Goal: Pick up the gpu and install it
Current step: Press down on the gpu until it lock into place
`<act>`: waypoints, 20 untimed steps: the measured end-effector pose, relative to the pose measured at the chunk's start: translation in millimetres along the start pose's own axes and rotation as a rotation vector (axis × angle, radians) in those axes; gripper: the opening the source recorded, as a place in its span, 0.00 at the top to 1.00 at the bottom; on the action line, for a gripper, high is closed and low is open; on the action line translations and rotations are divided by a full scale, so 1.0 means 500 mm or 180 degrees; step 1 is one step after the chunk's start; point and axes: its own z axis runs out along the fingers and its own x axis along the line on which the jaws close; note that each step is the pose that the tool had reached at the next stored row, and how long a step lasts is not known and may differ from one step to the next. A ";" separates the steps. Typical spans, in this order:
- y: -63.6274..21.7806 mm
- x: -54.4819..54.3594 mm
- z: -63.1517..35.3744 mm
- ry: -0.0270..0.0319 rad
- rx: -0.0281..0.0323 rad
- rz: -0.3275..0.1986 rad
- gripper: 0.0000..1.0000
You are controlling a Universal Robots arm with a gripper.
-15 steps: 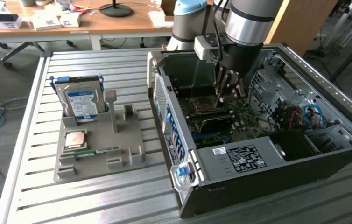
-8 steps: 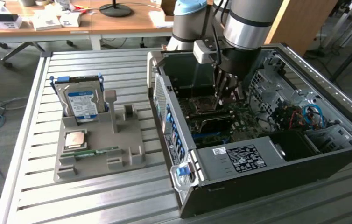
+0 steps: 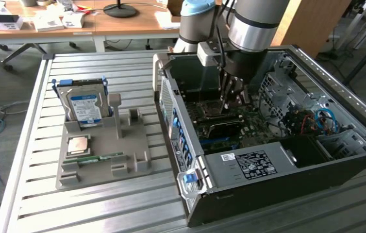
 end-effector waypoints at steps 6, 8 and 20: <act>0.006 -0.009 0.005 0.0000 0.0000 0.0000 0.89; 0.007 -0.009 0.012 0.0000 0.0000 0.0000 0.89; 0.007 -0.008 0.041 0.0000 0.0000 0.0000 0.89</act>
